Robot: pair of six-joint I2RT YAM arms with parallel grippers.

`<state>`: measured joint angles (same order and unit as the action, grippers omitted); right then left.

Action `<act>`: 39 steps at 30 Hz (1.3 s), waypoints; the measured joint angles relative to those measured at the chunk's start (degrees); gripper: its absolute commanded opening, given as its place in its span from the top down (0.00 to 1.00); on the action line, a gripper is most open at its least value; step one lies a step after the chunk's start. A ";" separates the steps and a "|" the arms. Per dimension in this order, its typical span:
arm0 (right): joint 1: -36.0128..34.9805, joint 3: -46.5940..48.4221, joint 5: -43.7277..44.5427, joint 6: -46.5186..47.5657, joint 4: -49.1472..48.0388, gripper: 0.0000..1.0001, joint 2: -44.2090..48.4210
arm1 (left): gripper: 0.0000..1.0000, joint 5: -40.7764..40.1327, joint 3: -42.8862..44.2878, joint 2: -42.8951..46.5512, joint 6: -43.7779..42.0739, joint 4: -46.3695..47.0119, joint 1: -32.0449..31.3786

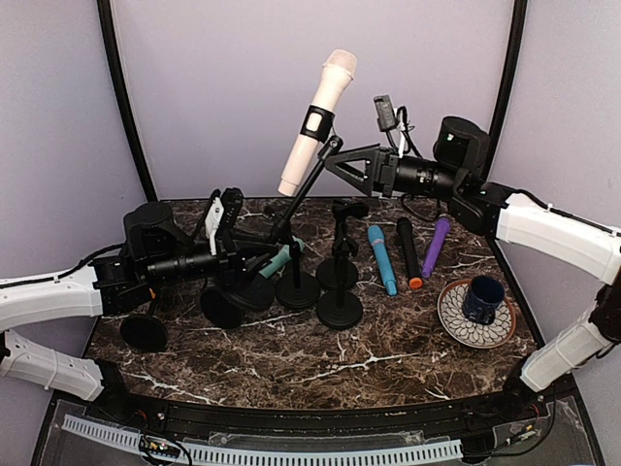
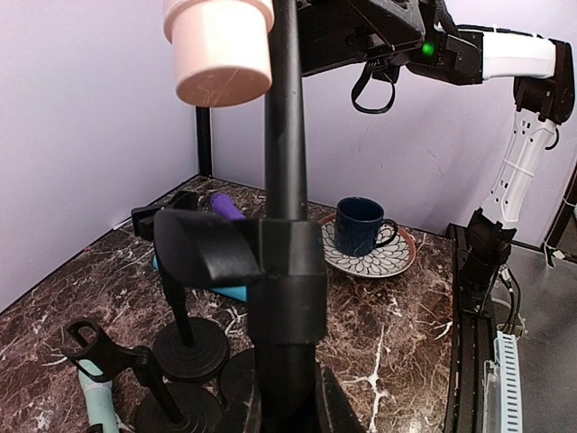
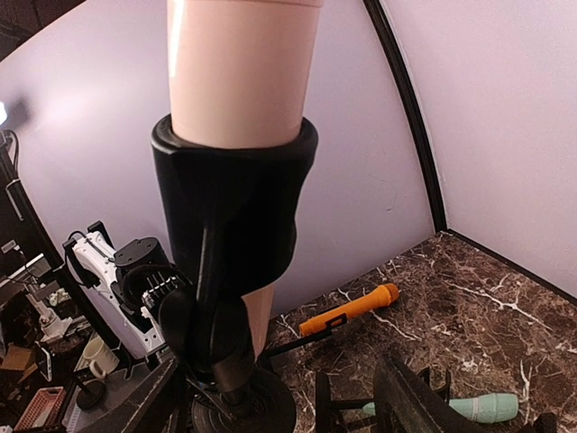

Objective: Remove the microphone from the stand
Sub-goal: Pass from the left arm to the right

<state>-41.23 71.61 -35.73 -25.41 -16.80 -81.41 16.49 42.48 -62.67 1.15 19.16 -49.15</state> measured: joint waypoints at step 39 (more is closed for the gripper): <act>-0.26 0.92 0.61 4.72 7.52 1.00 -1.36 | 0.21 -1.88 1.64 -1.55 -1.38 -3.43 -0.17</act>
<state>-41.50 72.53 -35.11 -20.69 -9.28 -82.76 14.61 44.12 -64.23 -0.23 15.73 -49.32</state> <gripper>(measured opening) 0.236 0.695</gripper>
